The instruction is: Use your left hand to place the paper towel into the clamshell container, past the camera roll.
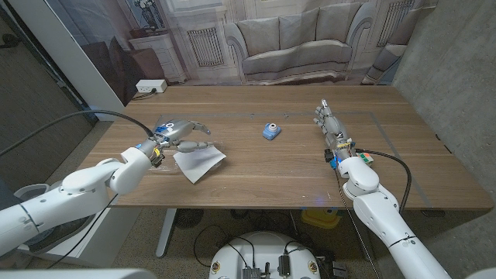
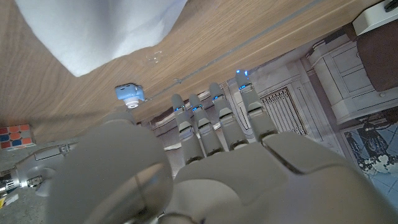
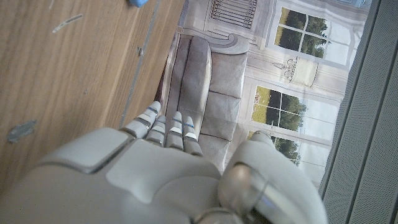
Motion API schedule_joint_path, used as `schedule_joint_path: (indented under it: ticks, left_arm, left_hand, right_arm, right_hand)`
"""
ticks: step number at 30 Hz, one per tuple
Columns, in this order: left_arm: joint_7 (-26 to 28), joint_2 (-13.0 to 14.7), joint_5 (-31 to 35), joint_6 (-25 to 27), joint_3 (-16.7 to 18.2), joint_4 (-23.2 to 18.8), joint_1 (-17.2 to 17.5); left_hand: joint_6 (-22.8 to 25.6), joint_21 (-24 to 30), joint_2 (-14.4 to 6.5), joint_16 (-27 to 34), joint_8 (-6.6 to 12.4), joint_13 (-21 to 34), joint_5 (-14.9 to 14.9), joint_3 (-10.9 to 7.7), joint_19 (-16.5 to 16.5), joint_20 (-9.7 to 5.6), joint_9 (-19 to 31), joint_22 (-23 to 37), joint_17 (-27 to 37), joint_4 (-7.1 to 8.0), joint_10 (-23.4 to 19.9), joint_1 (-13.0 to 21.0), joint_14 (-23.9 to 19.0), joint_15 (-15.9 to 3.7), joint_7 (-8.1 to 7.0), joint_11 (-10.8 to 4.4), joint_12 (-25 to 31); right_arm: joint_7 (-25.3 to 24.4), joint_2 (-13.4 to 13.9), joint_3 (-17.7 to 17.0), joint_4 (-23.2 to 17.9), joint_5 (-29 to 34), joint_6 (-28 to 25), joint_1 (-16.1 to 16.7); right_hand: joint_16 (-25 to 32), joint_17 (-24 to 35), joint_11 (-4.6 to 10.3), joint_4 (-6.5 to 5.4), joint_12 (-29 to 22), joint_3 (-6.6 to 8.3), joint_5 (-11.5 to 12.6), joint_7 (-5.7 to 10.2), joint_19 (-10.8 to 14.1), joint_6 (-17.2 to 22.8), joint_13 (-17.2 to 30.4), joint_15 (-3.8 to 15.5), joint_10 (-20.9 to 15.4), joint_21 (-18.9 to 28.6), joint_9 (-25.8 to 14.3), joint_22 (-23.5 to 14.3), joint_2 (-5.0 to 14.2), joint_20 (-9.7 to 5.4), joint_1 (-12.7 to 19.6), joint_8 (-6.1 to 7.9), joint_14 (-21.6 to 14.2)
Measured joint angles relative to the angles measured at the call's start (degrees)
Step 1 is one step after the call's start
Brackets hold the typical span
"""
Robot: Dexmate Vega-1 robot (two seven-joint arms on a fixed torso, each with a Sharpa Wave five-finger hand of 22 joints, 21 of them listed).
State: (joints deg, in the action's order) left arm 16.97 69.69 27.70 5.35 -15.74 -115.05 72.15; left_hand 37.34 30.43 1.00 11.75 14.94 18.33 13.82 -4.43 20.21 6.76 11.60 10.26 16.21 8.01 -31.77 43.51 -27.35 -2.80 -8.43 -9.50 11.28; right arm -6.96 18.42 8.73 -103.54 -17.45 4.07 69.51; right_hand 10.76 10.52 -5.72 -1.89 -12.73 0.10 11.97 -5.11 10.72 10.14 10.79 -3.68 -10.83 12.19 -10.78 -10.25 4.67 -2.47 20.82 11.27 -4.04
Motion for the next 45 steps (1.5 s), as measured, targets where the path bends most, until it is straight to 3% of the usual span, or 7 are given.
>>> schedule_joint_path:
  ticks: [45]
  left_arm:
    - [4.37,-0.73,0.18,-4.39,8.16,-1.11,5.20]
  left_hand:
    - [0.17,-1.00,-0.40,0.45,0.00,-0.53,0.81,0.24,0.01,0.00,-0.01,0.00,-0.80,0.23,-0.22,-0.83,-0.21,0.21,-0.17,0.21,0.00]
  right_arm:
    - [-2.25,-0.72,0.52,-3.24,2.05,-0.12,2.81]
  right_hand:
    - [0.00,0.00,0.00,0.24,0.00,-0.25,0.00,0.00,0.27,0.00,0.00,0.00,0.00,-0.39,0.00,0.00,0.02,0.34,0.02,0.00,0.00]
